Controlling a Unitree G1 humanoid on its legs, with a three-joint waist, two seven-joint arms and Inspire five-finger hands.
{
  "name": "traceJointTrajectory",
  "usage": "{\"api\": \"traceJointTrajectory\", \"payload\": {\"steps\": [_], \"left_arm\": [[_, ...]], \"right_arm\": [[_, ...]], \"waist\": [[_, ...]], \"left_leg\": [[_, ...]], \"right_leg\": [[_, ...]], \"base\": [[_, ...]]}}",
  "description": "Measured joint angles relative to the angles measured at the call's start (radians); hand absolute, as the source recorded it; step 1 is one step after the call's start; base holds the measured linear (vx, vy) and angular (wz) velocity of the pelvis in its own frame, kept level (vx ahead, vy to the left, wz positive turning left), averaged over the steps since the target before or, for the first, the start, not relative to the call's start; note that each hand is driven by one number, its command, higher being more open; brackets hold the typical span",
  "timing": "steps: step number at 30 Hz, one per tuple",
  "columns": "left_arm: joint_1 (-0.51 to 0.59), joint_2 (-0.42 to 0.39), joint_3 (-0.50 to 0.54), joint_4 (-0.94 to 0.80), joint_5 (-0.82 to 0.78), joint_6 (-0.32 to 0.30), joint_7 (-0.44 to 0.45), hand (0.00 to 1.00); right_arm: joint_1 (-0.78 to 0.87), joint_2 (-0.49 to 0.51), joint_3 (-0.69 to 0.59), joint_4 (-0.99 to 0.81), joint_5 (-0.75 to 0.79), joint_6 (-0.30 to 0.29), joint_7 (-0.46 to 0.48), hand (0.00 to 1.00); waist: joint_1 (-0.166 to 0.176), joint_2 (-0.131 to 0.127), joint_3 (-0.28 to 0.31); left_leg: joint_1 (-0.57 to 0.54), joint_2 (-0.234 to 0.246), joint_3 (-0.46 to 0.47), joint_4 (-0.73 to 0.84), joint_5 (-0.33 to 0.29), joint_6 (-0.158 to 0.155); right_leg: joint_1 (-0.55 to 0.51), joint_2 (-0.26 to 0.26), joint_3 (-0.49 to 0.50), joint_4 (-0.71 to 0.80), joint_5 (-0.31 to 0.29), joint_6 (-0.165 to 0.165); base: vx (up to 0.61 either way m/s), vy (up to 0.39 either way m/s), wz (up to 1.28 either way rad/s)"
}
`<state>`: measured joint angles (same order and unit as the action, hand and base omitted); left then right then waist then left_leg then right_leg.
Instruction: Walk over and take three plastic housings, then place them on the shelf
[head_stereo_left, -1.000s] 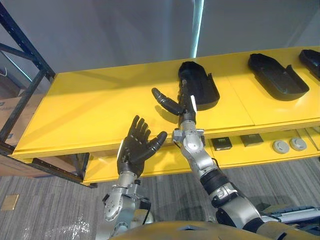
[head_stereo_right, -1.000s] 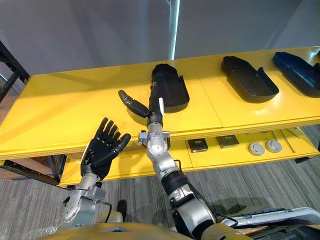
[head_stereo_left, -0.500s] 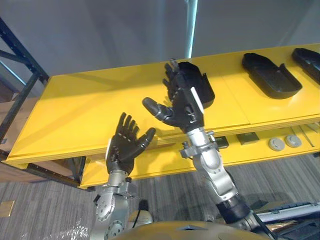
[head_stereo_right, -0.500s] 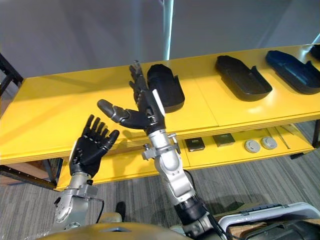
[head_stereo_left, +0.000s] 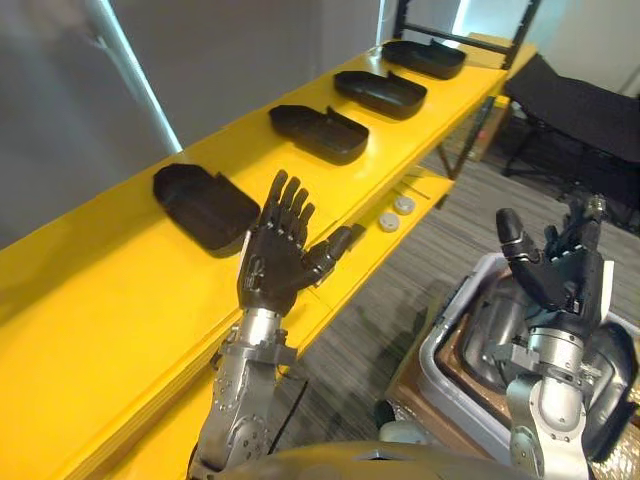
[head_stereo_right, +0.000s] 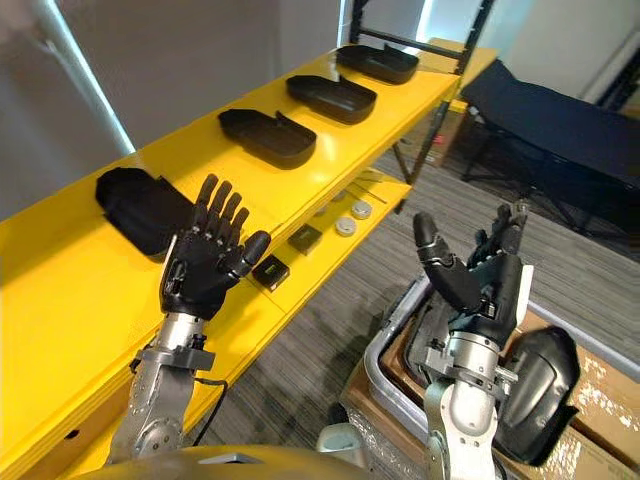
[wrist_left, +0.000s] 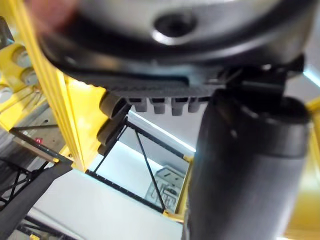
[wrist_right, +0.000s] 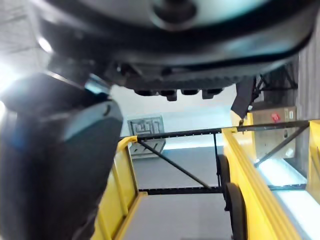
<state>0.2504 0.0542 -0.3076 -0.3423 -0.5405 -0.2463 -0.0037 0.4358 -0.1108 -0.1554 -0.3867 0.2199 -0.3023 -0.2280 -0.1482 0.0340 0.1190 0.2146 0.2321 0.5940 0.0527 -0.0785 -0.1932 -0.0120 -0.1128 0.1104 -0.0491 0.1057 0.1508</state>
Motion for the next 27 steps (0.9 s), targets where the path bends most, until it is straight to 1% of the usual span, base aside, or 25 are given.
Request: {"api": "traceJointTrajectory", "payload": {"steps": [1,2,3,4,5,6,7,8,10,11,12,13,14,15,16,18,19,20,21,22,23,24,25,26,27], "left_arm": [[-0.009,0.001,0.002,0.005,-0.001,0.000,0.047,1.00],[-0.006,0.000,0.006,0.006,-0.001,-0.001,0.068,1.00],[-0.005,0.002,0.013,0.015,-0.001,-0.001,0.105,1.00],[-0.002,0.001,0.014,0.019,-0.001,0.000,0.121,1.00],[0.018,-0.001,0.026,0.017,-0.001,0.000,0.138,1.00],[0.031,-0.005,0.035,0.016,-0.001,0.000,0.143,1.00],[0.058,-0.010,0.053,0.016,-0.002,0.001,0.147,1.00],[0.080,-0.010,0.066,0.015,-0.001,0.001,0.146,1.00],[0.110,-0.017,0.089,0.007,-0.001,0.004,0.126,1.00],[0.119,-0.016,0.097,-0.010,-0.001,0.004,0.113,1.00],[0.119,-0.017,0.099,-0.022,-0.001,0.004,0.104,1.00],[0.119,-0.018,0.098,-0.026,-0.001,0.001,0.100,1.00],[0.116,-0.018,0.099,-0.030,-0.001,-0.003,0.098,1.00],[0.113,-0.021,0.097,-0.032,-0.001,-0.015,0.097,1.00],[0.113,-0.025,0.095,-0.034,-0.001,-0.020,0.094,1.00],[0.120,-0.039,0.088,-0.039,-0.001,-0.020,0.088,1.00],[0.128,-0.042,0.087,-0.047,-0.001,-0.020,0.086,1.00],[0.152,-0.036,0.091,-0.067,-0.003,-0.021,0.069,1.00],[0.158,-0.035,0.095,-0.068,-0.008,-0.021,0.060,1.00],[0.164,-0.035,0.107,-0.067,-0.014,-0.021,0.064,1.00],[0.164,-0.036,0.129,-0.066,-0.007,-0.023,0.080,1.00],[0.158,-0.034,0.139,-0.064,0.001,-0.026,0.089,1.00],[0.139,-0.033,0.155,-0.055,0.000,-0.028,0.103,1.00],[0.128,-0.035,0.178,-0.050,-0.003,-0.028,0.118,1.00],[0.137,-0.035,0.189,-0.050,-0.006,-0.028,0.124,1.00]], "right_arm": [[0.024,0.004,0.001,0.003,0.033,-0.010,0.042,1.00],[0.034,0.006,0.001,0.004,0.042,-0.010,0.061,1.00],[0.052,0.010,-0.002,0.004,0.042,-0.012,0.083,1.00],[0.056,0.009,-0.002,0.006,0.042,-0.015,0.096,1.00],[0.046,0.007,0.008,0.026,0.044,-0.024,0.123,1.00],[0.037,0.006,0.021,0.038,0.052,-0.027,0.136,1.00],[0.017,-0.001,0.055,0.063,0.077,-0.030,0.152,1.00],[0.000,-0.005,0.083,0.084,0.081,-0.031,0.157,1.00],[-0.024,-0.005,0.137,0.127,0.079,-0.031,0.148,1.00],[-0.030,-0.004,0.167,0.150,0.079,-0.031,0.131,1.00],[-0.031,-0.003,0.193,0.169,0.080,-0.031,0.118,1.00],[-0.035,-0.003,0.208,0.181,0.081,-0.030,0.106,1.00],[-0.044,0.000,0.228,0.196,0.086,-0.030,0.087,1.00],[-0.055,0.002,0.251,0.216,0.111,-0.030,0.068,1.00],[-0.070,0.009,0.266,0.224,0.124,-0.030,0.054,1.00],[-0.063,0.034,0.267,0.224,0.124,-0.030,0.043,1.00],[-0.055,0.044,0.268,0.223,0.123,-0.031,0.039,1.00],[-0.027,0.071,0.278,0.219,0.123,-0.049,0.030,1.00],[-0.017,0.078,0.282,0.217,0.137,-0.061,0.035,1.00],[-0.014,0.084,0.288,0.217,0.190,-0.078,0.074,1.00],[-0.028,0.081,0.297,0.219,0.234,-0.082,0.116,1.00],[-0.039,0.080,0.304,0.219,0.246,-0.091,0.129,1.00],[-0.066,0.075,0.318,0.226,0.260,-0.104,0.136,1.00],[-0.115,0.075,0.359,0.254,0.256,-0.104,0.135,1.00],[-0.157,0.067,0.399,0.278,0.248,-0.104,0.130,1.00]], "waist": [[0.007,0.006,0.010],[0.007,0.007,0.015],[0.000,0.013,0.021],[0.001,0.033,0.025],[0.012,0.031,0.039],[0.019,0.034,0.045],[0.043,0.040,0.053],[0.058,0.043,0.054],[0.067,0.039,0.057],[0.082,0.030,0.061],[0.100,0.028,0.062],[0.105,0.028,0.062],[0.110,0.031,0.062],[0.119,0.038,0.065],[0.123,0.049,0.072],[0.122,0.053,0.080],[0.122,0.050,0.083],[0.124,0.031,0.085],[0.128,0.023,0.085],[0.146,0.008,0.096],[0.159,0.022,0.093],[0.156,0.026,0.101],[0.155,0.010,0.099],[0.160,0.013,0.107],[0.164,0.019,0.109]], "left_leg": [[0.000,0.005,0.025,0.034,-0.025,0.006],[-0.008,0.007,0.017,0.055,-0.046,0.017],[-0.045,0.005,-0.049,0.108,-0.094,0.046],[-0.074,-0.002,-0.129,0.150,-0.133,0.062],[-0.108,-0.022,-0.255,0.195,-0.187,0.098],[-0.119,-0.039,-0.316,0.212,-0.215,0.121],[-0.135,-0.074,-0.434,0.237,-0.266,0.138],[-0.141,-0.090,-0.468,0.252,-0.284,0.129],[-0.162,-0.107,-0.472,0.275,-0.294,0.130],[-0.176,-0.118,-0.484,0.283,-0.295,0.126],[-0.193,-0.121,-0.498,0.295,-0.293,0.118],[-0.202,-0.121,-0.514,0.300,-0.292,0.117],[-0.214,-0.121,-0.538,0.311,-0.291,0.115],[-0.224,-0.121,-0.583,0.324,-0.288,0.110],[-0.224,-0.121,-0.617,0.339,-0.288,0.109],[-0.204,-0.129,-0.627,0.366,-0.288,0.109],[-0.193,-0.135,-0.626,0.382,-0.288,0.110],[-0.171,-0.159,-0.598,0.429,-0.290,0.113],[-0.165,-0.167,-0.579,0.436,-0.293,0.119],[-0.130,-0.172,-0.518,0.419,-0.300,0.134],[-0.123,-0.157,-0.461,0.377,-0.290,0.154],[-0.119,-0.159,-0.440,0.347,-0.290,0.156],[-0.122,-0.159,-0.404,0.313,-0.293,0.171],[-0.140,-0.150,-0.363,0.322,-0.278,0.182],[-0.149,-0.125,-0.353,0.346,-0.278,0.182]], "right_leg": [[-0.014,0.010,0.040,0.007,0.004,0.002],[-0.023,0.012,0.054,0.010,0.004,0.002],[-0.046,0.014,0.075,0.011,0.008,0.002],[-0.064,0.021,0.101,0.011,0.014,-0.003],[-0.090,0.033,0.149,0.010,0.020,-0.011],[-0.099,0.039,0.167,0.009,0.025,-0.018],[-0.121,0.047,0.194,0.010,0.032,-0.028],[-0.137,0.046,0.194,0.009,0.043,-0.040],[-0.150,0.029,0.193,0.008,0.050,-0.038],[-0.157,0.016,0.181,0.010,0.057,-0.028],[-0.159,0.007,0.163,0.010,0.061,-0.023],[-0.159,0.004,0.149,0.013,0.064,-0.018],[-0.161,0.002,0.121,0.027,0.066,-0.014],[-0.174,0.008,0.082,0.066,0.061,-0.010],[-0.190,0.015,0.061,0.126,0.045,-0.015],[-0.195,0.016,0.062,0.198,0.027,-0.017],[-0.194,0.016,0.068,0.221,0.025,-0.020],[-0.188,0.008,0.088,0.239,0.026,-0.020],[-0.187,0.003,0.080,0.236,0.032,-0.015],[-0.189,-0.001,0.014,0.202,0.095,-0.028],[-0.177,0.000,-0.063,0.083,0.223,-0.066],[-0.194,-0.006,-0.130,0.107,0.207,-0.075],[-0.237,-0.026,-0.212,0.241,0.079,-0.124],[-0.267,-0.061,-0.274,0.429,-0.068,-0.149],[-0.255,-0.086,-0.311,0.552,-0.145,-0.159]], "base": [[-0.04,0.018,-0.86],[-0.05,0.014,-0.76],[-0.09,0.029,-0.64],[-0.13,0.065,-0.94],[-0.11,0.086,-0.98],[-0.11,0.133,-1.31],[-0.11,0.171,-1.19],[-0.11,0.181,-1.12],[-0.06,0.164,-0.25],[-0.03,0.145,0.32],[0.00,0.090,0.39],[0.02,0.047,0.50],[0.06,0.012,0.57],[0.09,-0.026,0.53],[0.08,-0.033,0.34],[0.03,0.011,0.01],[-0.01,0.074,-0.59],[-0.05,0.076,-0.81],[-0.11,0.072,-1.43],[-0.19,0.069,-1.65],[-0.28,0.039,-1.64],[-0.27,0.020,-1.15],[-0.27,-0.014,-0.80],[-0.25,-0.017,-0.73],[-0.28,-0.044,-0.55]]}}
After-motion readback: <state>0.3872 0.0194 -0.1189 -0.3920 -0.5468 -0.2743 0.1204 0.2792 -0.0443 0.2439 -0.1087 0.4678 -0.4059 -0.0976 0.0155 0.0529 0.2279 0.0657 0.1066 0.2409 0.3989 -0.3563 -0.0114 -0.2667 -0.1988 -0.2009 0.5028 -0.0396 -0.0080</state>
